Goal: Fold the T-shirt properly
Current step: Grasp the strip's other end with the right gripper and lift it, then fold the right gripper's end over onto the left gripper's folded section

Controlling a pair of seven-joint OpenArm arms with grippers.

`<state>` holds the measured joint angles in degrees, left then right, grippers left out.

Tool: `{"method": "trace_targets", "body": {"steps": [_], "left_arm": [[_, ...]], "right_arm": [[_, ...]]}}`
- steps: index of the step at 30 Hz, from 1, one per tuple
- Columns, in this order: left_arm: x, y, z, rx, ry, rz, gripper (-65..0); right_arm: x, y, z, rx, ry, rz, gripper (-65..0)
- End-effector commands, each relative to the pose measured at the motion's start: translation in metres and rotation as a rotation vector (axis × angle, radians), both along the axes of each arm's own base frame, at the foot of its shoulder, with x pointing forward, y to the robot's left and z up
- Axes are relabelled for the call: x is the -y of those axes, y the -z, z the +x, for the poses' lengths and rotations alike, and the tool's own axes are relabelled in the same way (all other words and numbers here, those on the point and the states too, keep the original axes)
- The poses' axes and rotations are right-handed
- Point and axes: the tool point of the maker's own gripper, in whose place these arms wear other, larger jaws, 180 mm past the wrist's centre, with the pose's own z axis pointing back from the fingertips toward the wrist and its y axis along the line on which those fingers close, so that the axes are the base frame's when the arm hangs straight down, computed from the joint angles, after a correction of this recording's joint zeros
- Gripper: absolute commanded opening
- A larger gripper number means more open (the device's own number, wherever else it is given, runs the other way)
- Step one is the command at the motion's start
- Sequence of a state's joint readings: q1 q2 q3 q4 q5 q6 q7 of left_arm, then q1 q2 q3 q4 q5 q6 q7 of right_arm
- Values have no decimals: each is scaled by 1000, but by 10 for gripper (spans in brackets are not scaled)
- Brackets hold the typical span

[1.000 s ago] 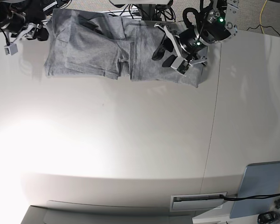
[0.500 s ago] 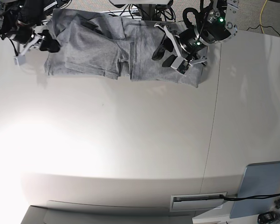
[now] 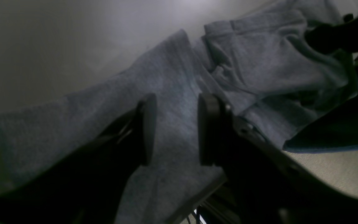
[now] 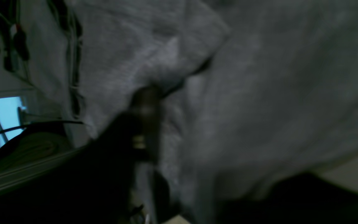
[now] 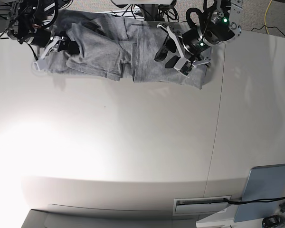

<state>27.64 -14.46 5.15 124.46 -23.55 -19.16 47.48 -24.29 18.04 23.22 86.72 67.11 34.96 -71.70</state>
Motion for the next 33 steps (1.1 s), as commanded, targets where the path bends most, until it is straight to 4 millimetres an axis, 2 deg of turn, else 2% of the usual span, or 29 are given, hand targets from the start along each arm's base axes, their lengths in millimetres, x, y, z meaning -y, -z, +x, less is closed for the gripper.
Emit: {"method": "trace_targets", "body": {"steps": [1, 2, 3, 6, 11, 17, 22, 26, 30, 33], "left_arm": [[3, -9, 3, 32, 4, -24, -414], [3, -9, 3, 32, 4, -24, -414], [3, -9, 3, 32, 4, -24, -414], [3, -9, 3, 32, 4, -24, -414], [3, -9, 3, 32, 3, -24, -414], [1, -9, 5, 49, -3, -13, -414], [-16, 4, 19, 90, -86, 58, -414], [-21, 30, 22, 60, -107, 52, -414], [-24, 53, 33, 22, -129, 47, -414], [-17, 55, 39, 16, -114, 6, -414]], "right_arm": [[9, 7, -9, -42, -19, -60, -585], [13, 8, -6, -30, -10, -79, -638], [19, 8, -2, -11, 5, -104, -650], [46, 0, 23, 74, 71, -200, -650], [85, -25, 70, 164, 134, -322, -650], [103, -57, 102, 190, 134, -349, -650], [96, -89, 111, 244, 98, -404, -650], [83, -102, 108, 276, 40, -503, -650], [57, -113, 105, 322, -18, -604, -650], [26, -120, 104, 377, -40, -629, -650]]}}
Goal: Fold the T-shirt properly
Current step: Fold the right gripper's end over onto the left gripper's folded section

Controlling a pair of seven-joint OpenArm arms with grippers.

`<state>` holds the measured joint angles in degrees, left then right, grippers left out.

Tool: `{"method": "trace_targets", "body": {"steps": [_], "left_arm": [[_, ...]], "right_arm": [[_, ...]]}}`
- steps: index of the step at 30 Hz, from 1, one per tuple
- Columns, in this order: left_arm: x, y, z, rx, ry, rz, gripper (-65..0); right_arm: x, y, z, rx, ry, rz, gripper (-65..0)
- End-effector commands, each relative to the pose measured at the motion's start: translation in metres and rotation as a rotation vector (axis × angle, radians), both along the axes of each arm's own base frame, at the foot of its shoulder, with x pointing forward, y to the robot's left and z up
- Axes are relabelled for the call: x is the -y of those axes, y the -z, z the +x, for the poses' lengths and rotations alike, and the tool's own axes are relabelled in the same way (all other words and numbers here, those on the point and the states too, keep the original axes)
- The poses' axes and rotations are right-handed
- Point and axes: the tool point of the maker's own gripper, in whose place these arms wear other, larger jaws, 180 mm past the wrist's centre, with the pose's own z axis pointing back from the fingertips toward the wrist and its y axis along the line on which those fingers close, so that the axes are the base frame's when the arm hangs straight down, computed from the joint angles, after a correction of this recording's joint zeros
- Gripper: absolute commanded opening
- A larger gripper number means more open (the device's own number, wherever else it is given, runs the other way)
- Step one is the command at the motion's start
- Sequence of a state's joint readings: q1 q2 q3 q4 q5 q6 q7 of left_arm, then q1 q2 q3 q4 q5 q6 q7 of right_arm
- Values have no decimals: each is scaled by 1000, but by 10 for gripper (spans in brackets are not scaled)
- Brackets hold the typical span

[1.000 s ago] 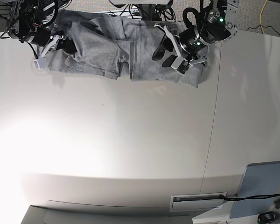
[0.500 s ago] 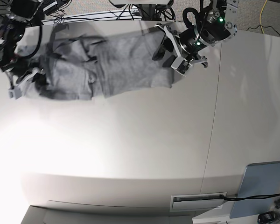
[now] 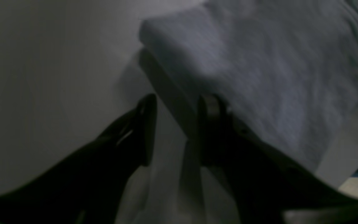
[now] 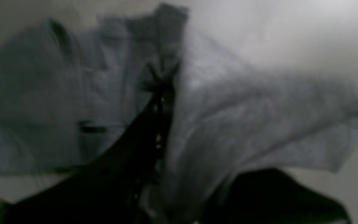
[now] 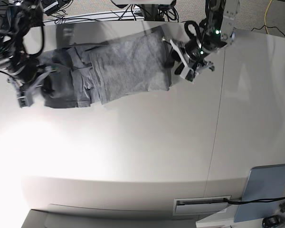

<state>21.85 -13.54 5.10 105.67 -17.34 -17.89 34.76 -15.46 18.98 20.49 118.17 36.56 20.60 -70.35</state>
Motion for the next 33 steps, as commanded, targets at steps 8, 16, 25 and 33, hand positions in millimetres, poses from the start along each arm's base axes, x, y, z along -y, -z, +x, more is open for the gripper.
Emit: {"method": "trace_targets", "body": {"steps": [8, 16, 25, 33], "left_arm": [[25, -16, 3, 51, 64, -84, -414], [24, -12, 2, 41, 64, -78, -414], [23, -11, 2, 37, 64, -77, -414], [22, -10, 2, 37, 64, -73, -414]], "right_arm": [[-114, -10, 5, 98, -170, 181, -650], [-203, -8, 2, 115, -262, 259, -650], [-258, -5, -12, 133, -431, 235, -581], [-294, -29, -25, 174, -546, 405, -409]]}}
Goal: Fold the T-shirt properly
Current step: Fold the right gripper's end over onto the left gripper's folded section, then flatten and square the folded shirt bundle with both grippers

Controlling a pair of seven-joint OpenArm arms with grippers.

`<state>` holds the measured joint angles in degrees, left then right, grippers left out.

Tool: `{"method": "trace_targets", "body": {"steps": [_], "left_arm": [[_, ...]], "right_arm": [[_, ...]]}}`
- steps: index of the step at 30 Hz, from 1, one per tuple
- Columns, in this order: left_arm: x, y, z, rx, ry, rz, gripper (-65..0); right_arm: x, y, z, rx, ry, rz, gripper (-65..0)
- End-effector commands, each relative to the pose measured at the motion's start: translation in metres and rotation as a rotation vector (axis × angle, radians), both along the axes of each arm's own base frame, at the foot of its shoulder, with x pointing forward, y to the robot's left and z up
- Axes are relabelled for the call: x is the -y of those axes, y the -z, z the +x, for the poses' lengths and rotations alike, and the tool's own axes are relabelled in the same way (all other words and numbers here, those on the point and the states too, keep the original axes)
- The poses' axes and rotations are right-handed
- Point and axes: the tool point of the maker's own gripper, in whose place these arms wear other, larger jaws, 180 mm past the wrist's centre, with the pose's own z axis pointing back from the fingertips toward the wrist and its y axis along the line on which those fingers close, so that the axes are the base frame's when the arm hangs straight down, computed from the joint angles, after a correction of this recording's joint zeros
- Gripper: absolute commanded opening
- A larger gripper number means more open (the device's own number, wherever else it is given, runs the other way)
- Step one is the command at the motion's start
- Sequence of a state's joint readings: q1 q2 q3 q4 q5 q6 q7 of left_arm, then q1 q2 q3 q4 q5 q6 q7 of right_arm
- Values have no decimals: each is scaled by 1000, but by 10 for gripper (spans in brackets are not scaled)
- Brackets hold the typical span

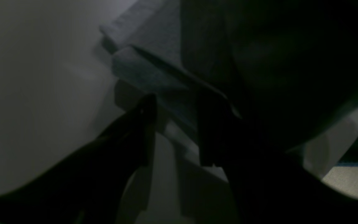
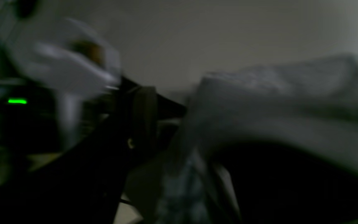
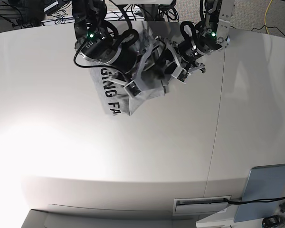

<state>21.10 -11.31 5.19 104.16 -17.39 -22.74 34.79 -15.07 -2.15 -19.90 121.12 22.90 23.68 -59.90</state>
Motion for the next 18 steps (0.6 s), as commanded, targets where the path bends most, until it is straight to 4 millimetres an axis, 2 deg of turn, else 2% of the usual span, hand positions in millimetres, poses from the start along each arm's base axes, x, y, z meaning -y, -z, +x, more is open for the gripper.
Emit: {"method": "trace_targets", "body": {"steps": [1, 4, 6, 11, 15, 18], "left_arm": [[1, -9, 5, 35, -3, -23, -414], [-1, -7, 6, 40, 1, 1, -414], [-6, -4, 6, 39, 2, 37, -414], [-40, 1, 13, 16, -72, 98, -414], [-77, -4, 22, 14, -164, 136, -414], [-91, -24, 25, 45, -197, 83, -416]], "right_arm": [[-13, -23, 1, 45, -32, 96, -409], [-28, -41, -9, 58, -110, 202, -409], [-28, -43, -10, 61, -118, 200, -409], [-20, -45, -6, 76, -96, 183, -409], [5, -42, 10, 97, -9, 136, -409], [41, -33, 31, 113, 111, 45, -410]]}}
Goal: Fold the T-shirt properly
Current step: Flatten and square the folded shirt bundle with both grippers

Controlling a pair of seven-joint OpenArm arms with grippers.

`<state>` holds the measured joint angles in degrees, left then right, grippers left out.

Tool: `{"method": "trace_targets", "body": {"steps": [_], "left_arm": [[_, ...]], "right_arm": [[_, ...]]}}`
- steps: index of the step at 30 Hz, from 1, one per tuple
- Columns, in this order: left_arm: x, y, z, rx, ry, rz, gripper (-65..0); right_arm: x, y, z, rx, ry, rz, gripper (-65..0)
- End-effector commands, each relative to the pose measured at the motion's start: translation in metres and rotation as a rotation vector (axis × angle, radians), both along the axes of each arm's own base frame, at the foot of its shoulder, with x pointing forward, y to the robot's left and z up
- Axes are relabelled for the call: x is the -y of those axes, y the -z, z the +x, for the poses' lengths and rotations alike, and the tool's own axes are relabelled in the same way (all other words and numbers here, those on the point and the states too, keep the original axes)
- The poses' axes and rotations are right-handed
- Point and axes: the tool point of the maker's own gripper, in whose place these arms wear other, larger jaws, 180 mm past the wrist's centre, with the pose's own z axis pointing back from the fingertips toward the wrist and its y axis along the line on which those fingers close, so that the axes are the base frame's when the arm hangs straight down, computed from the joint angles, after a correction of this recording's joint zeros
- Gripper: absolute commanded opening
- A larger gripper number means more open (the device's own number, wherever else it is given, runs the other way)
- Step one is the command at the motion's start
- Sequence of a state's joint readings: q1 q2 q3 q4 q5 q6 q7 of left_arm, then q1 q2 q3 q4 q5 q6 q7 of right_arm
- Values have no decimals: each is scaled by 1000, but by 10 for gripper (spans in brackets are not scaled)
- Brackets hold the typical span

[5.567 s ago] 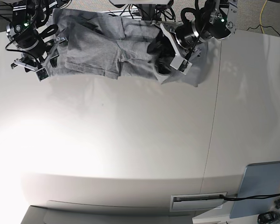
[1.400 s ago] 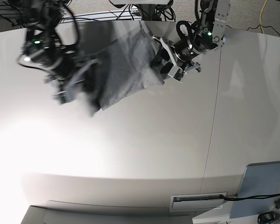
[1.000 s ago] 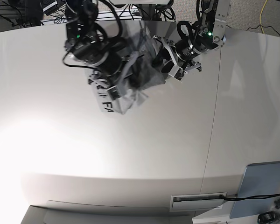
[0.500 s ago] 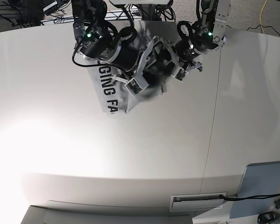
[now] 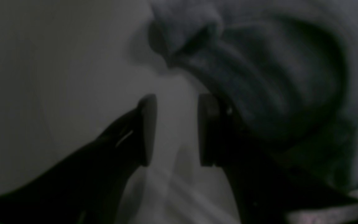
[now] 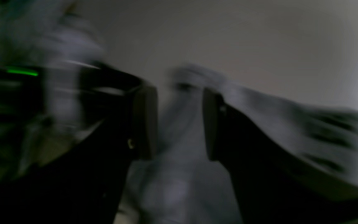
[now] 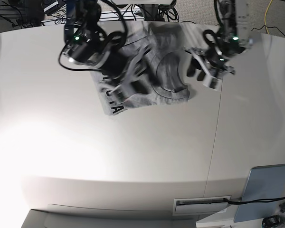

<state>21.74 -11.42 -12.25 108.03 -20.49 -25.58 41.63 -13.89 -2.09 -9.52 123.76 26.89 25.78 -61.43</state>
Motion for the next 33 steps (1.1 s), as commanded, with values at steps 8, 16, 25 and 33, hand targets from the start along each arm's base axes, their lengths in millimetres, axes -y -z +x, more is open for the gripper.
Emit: {"method": "trace_targets", "body": {"steps": [8, 16, 25, 33], "left_arm": [[81, -64, -36, 75, 310, -341, -599], [150, -49, -78, -45, 491, -352, -637], [146, 6, -85, -137, 433, -191, -637], [126, 63, -98, -235, 392, -110, -637]], "right_arm": [[77, 1, 64, 123, 202, -179, -553], [94, 39, 130, 12, 232, -236, -576], [90, 82, 160, -118, 130, -286, -576], [95, 106, 140, -181, 48, -424, -576]]}}
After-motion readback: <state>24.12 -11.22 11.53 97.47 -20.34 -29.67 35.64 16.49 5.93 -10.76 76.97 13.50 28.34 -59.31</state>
